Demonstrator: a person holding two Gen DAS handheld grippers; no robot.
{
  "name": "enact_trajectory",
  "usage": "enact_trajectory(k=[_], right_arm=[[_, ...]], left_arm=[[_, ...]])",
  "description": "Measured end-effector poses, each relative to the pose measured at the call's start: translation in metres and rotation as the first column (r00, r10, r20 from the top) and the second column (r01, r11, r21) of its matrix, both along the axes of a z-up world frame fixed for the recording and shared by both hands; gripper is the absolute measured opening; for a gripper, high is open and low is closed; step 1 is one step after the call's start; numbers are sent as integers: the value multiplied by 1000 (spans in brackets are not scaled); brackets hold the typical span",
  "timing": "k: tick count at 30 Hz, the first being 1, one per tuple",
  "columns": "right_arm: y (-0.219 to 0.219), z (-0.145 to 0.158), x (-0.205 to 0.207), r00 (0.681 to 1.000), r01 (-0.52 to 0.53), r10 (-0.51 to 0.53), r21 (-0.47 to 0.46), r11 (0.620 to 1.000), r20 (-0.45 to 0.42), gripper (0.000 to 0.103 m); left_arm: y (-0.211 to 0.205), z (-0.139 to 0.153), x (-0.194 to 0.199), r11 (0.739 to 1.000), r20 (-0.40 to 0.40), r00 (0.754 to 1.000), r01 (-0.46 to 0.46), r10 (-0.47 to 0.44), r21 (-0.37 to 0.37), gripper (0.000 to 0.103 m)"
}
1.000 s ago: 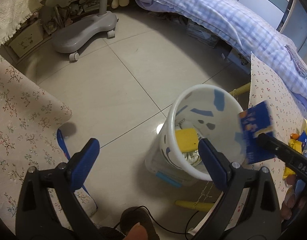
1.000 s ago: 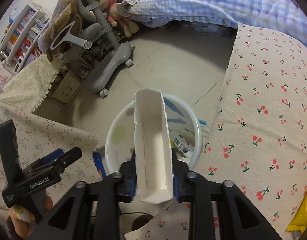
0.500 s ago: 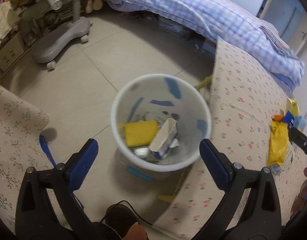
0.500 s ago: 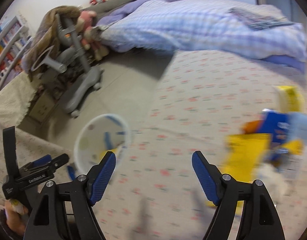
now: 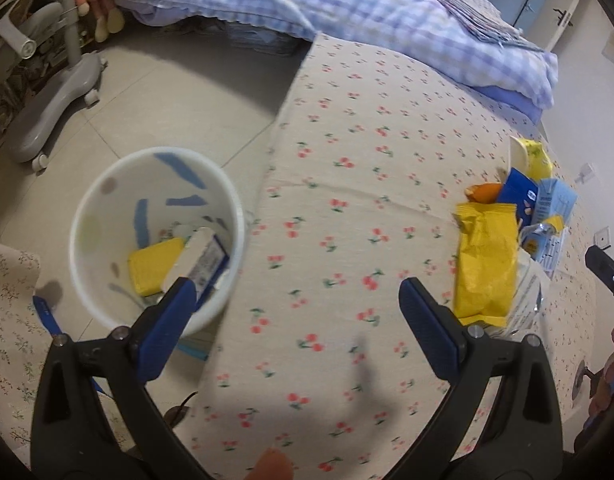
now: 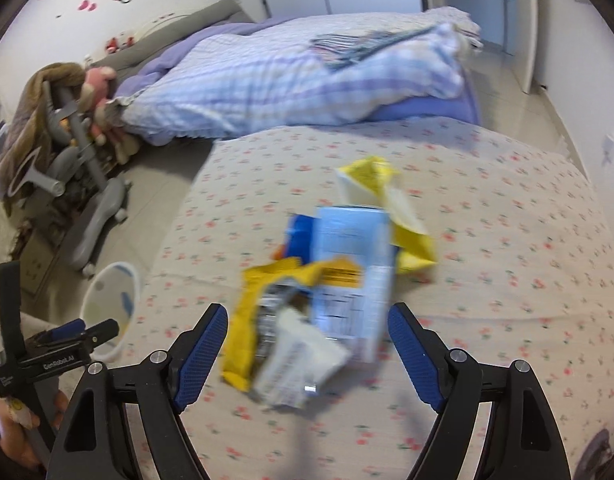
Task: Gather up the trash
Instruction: 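Grasp the blue-white milk carton with the right tool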
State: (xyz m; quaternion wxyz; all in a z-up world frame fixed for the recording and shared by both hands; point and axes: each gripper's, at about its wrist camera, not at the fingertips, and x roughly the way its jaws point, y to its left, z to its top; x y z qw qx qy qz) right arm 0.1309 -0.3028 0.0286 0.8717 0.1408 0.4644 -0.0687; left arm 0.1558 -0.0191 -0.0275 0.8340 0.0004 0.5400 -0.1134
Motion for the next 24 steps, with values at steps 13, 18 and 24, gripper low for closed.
enact_trajectory(k=[13,18,24], right_arm=[[-37,-41,16,992,81,-66,136,987,-109,84],[-35,-57,30,987,101,-79,160,982,-139,81],[-34,-64,33,986,91,-66,165,982,-151,59]], left_arm=[[-37,-7,6,1000,-37,999,26,-26,-7,101],[-45,-4,8,998,-34,998,60,-60,-10,101],[-60,-5,7,987,-79,989,112,-121,-112,101]])
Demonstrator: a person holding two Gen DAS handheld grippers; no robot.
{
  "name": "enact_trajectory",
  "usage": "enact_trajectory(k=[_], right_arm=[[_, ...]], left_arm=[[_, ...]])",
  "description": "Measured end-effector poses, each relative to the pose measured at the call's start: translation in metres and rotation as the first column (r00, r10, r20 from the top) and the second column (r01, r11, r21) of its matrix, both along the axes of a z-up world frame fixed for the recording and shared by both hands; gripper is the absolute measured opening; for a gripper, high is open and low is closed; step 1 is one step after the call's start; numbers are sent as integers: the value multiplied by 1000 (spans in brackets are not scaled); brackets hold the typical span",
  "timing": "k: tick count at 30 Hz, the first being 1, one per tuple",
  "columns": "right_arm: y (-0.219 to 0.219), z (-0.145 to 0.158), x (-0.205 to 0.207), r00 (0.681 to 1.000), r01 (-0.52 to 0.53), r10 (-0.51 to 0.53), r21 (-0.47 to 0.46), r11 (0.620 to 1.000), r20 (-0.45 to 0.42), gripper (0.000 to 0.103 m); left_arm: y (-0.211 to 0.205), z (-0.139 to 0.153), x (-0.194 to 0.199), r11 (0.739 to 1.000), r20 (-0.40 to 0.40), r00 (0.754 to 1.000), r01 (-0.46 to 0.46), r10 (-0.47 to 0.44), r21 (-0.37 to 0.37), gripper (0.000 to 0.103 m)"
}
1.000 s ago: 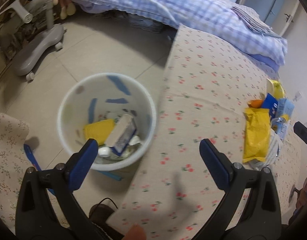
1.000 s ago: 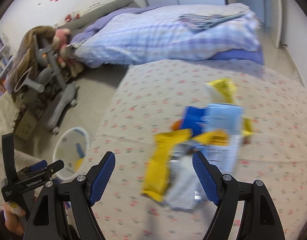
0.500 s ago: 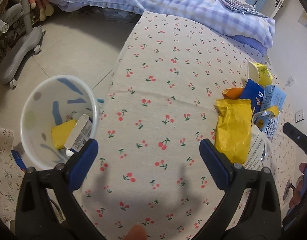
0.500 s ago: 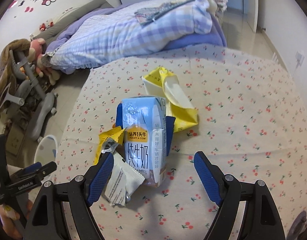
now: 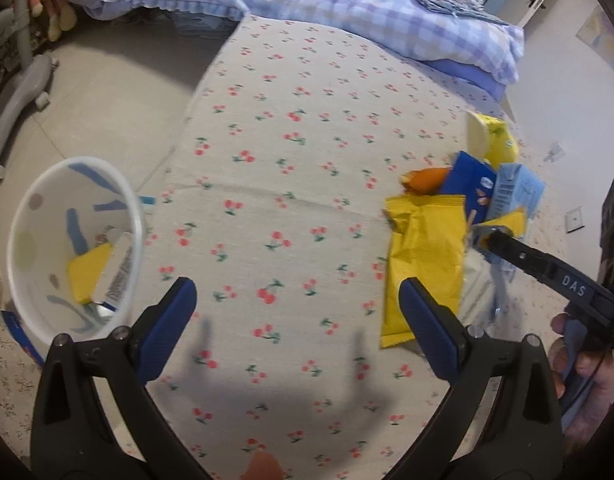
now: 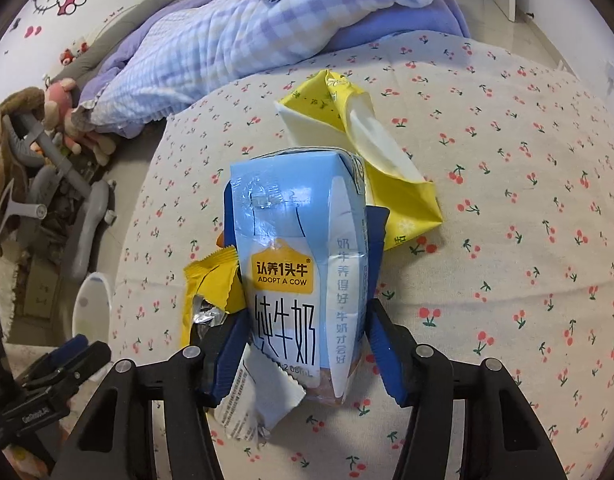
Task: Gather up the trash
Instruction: 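Grasp the blue-white milk carton with the right tool, then grasp the yellow snack wrapper with the left tool while the right tool holds the milk carton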
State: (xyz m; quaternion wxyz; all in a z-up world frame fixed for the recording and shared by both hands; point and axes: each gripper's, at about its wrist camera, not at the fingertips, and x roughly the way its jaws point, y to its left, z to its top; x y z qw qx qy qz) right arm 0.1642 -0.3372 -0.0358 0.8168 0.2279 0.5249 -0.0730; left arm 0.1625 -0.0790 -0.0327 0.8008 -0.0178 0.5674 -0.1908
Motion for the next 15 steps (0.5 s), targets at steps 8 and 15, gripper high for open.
enact_trajectory(k=[8,15], right_arm=[[-17,24,-28,998,14,-14,2,1000,57,59],[-44,16,-45,999,38,-38,15,999,19,60]], left_arm=[[-39,-8,-4,991,-73,995,64,-73,-118,93],[-77,-13,-12,982,-81,988,119,-132,-143,92]])
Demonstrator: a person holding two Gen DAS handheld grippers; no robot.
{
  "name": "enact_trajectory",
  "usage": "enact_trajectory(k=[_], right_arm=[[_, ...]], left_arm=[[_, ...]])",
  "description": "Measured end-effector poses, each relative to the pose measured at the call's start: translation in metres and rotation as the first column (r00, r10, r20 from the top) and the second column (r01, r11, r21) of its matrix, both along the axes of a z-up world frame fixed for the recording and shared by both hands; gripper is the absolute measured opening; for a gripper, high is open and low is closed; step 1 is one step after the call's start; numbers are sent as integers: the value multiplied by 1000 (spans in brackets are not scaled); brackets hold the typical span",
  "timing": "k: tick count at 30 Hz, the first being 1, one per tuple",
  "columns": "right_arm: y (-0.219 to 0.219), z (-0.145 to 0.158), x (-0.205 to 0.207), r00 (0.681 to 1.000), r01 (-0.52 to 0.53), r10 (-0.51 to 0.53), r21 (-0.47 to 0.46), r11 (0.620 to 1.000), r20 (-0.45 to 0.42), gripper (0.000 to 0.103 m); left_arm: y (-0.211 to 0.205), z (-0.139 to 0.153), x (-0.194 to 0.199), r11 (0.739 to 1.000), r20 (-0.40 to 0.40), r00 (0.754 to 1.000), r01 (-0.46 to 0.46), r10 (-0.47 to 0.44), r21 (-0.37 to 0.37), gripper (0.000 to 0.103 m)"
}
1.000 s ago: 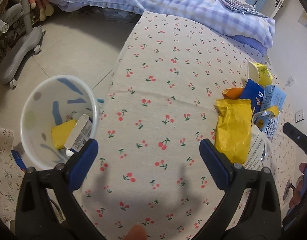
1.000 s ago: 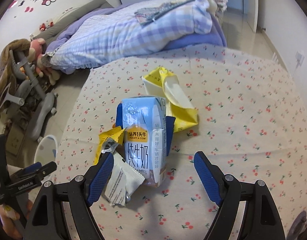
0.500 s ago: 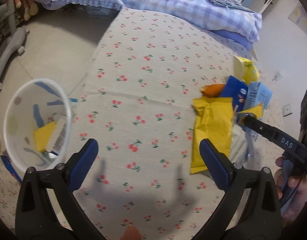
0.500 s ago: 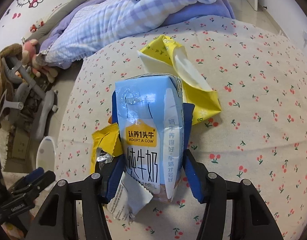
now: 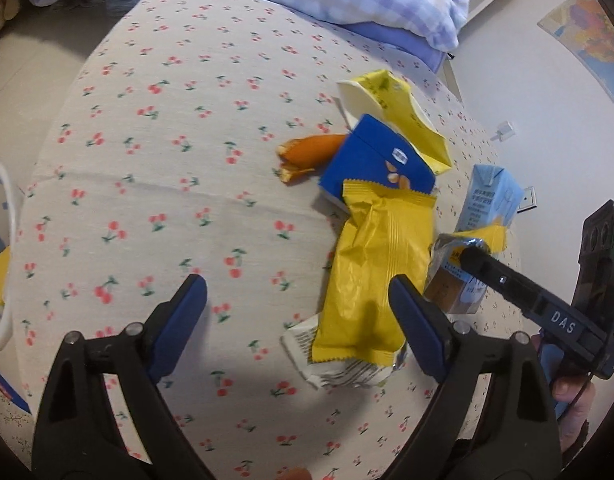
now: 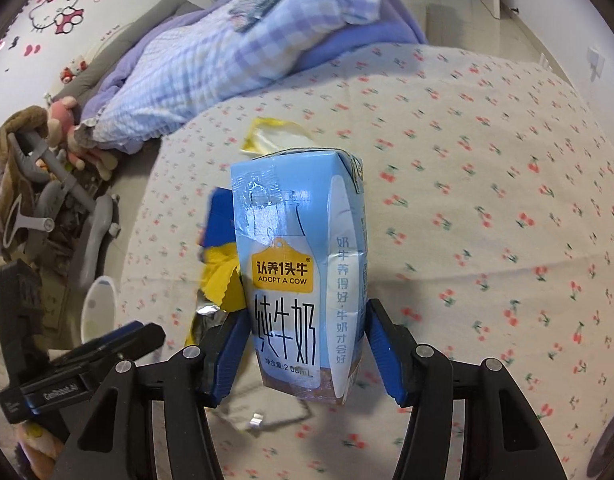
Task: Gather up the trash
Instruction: 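Grasp the yellow snack wrapper with the left tool while the right tool holds the milk carton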
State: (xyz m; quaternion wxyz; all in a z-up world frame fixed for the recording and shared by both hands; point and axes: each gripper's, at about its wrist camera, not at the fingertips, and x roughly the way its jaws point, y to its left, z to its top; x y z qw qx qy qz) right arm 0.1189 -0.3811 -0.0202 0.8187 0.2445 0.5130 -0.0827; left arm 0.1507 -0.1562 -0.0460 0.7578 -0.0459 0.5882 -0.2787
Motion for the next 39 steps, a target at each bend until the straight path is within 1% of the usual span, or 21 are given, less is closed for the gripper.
enact_trajectory(k=[4,8,11,12,14,18,21,25,29,33,34,35,36,37,38,39], right_arm=[[-17,-11,-11,999,22,-22,12,1000,-43,61],[-25,-20,-16,997,21,-22,-16,1000,-80,64],[-27,-27,-21,995,24,-24,-7,1000,-96,64],[-27,-27,-22,995,23,-23,-6,1000,-100,59],[-28,-29,-24,994,16,-16,-10,1000,-107,57],[-33,-22,-33,995,24,-26,-29,999,-96,57],[-42,-17,-44,995,48,-50,-30,998,-86,57],[-54,-13,-59,994,84,-87,-39,996,-73,56],[-58,-8,-68,994,95,-98,-45,994,-59,56],[-58,-5,-72,994,94,-96,-44,995,-48,56],[-58,-4,-73,994,94,-96,-40,995,-46,56],[-58,-4,-73,994,95,-96,-35,995,-43,56],[-59,-3,-73,995,93,-95,-34,995,-41,56],[-58,-2,-72,995,92,-93,-35,995,-39,56],[-58,-2,-71,995,91,-92,-35,995,-37,56],[-58,-1,-71,995,90,-91,-32,995,-34,56]], left_arm=[[-13,0,-2,1000,17,1000,14,-14,7,92],[-17,1,-3,1000,22,1000,22,-22,6,92],[-19,2,-5,999,33,999,33,-33,9,92],[-20,3,-6,999,39,999,37,-37,12,92],[-22,4,-8,999,49,998,47,-48,17,92],[-28,6,-17,995,70,993,92,-94,28,92],[-37,6,-24,990,90,987,128,-133,53,92],[-47,4,-31,983,98,979,171,-177,67,92],[-60,1,-40,970,133,964,214,-229,118,92],[-69,-6,-44,960,145,957,230,-252,157,91],[-70,-8,-43,960,147,957,227,-251,163,86],[-72,-11,-41,960,145,958,224,-249,169,79],[-73,-13,-39,959,142,958,222,-248,174,76],[-74,-15,-39,959,143,958,221,-247,176,68],[-74,-16,-38,960,146,958,219,-245,174,56],[-74,-17,-36,961,148,959,216,-242,172,53]])
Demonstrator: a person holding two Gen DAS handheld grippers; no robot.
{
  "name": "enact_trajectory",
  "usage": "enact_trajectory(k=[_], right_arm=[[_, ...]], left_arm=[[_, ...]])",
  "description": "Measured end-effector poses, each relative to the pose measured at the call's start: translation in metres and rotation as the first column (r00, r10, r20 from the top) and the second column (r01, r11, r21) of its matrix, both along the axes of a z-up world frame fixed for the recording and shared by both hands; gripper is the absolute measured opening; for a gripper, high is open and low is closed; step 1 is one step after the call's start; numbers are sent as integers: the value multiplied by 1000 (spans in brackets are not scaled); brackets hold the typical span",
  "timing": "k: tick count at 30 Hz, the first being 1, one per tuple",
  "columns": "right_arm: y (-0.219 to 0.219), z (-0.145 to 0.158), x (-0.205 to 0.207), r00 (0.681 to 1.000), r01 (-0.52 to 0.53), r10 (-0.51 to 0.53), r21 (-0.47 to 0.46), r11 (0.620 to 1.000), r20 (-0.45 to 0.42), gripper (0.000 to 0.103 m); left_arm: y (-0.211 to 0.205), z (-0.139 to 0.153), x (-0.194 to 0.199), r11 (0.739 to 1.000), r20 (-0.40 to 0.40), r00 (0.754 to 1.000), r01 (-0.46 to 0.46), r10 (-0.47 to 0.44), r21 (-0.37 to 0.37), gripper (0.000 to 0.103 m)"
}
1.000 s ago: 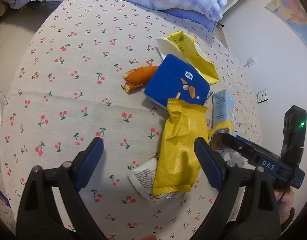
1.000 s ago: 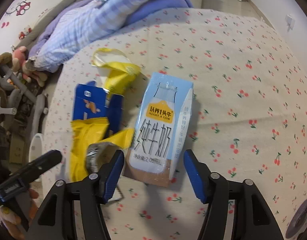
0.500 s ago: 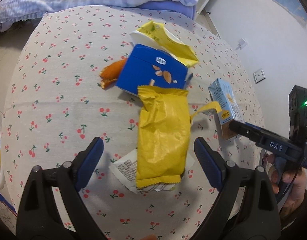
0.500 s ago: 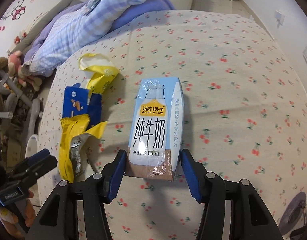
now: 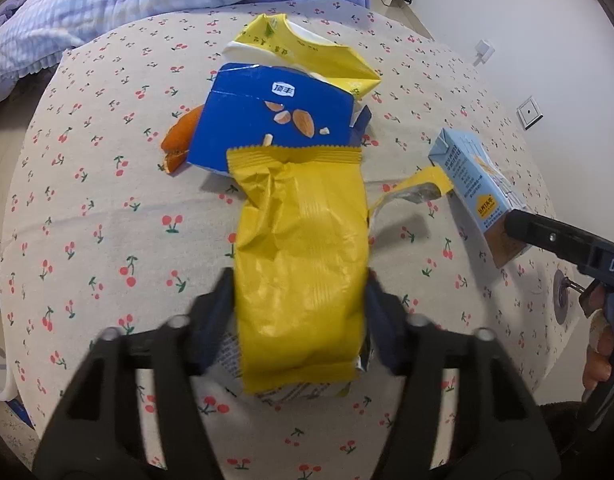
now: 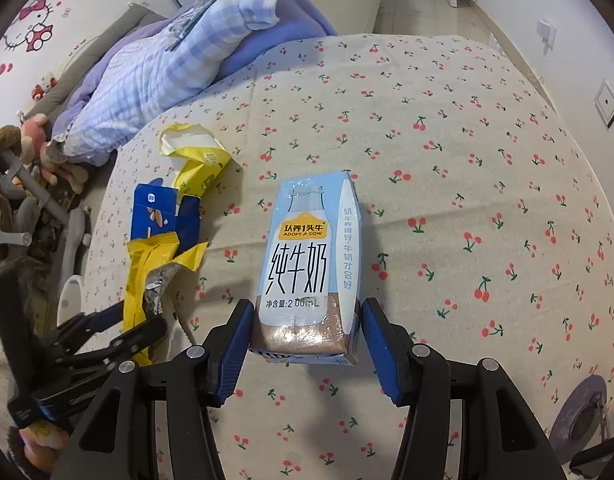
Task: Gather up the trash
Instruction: 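Grasp the yellow snack wrapper with the left tool while the right tool holds the milk carton, then carry the wrapper and milk carton over the wastebasket and open both tools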
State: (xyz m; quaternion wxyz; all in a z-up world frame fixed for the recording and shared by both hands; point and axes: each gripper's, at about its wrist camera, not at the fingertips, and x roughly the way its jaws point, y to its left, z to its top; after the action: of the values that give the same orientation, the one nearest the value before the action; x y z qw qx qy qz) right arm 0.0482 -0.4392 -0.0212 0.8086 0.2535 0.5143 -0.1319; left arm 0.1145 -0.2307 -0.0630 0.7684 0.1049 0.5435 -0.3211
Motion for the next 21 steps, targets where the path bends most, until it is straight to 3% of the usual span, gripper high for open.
enact_trajectory(k=[5,15,21], right_arm=[[2,4,2,1000,-6,6,-1,1000,17,56],[13,26,7,997,-23,23,-9,1000,77,56],[30,49,13,989,-52,53,-11,999,141,56]], left_arm=[[2,8,-4,999,18,1000,-5,6,-39,41],[31,43,-6,990,66,997,-37,46,-139,39],[69,53,2,983,86,990,-99,114,-157,39]])
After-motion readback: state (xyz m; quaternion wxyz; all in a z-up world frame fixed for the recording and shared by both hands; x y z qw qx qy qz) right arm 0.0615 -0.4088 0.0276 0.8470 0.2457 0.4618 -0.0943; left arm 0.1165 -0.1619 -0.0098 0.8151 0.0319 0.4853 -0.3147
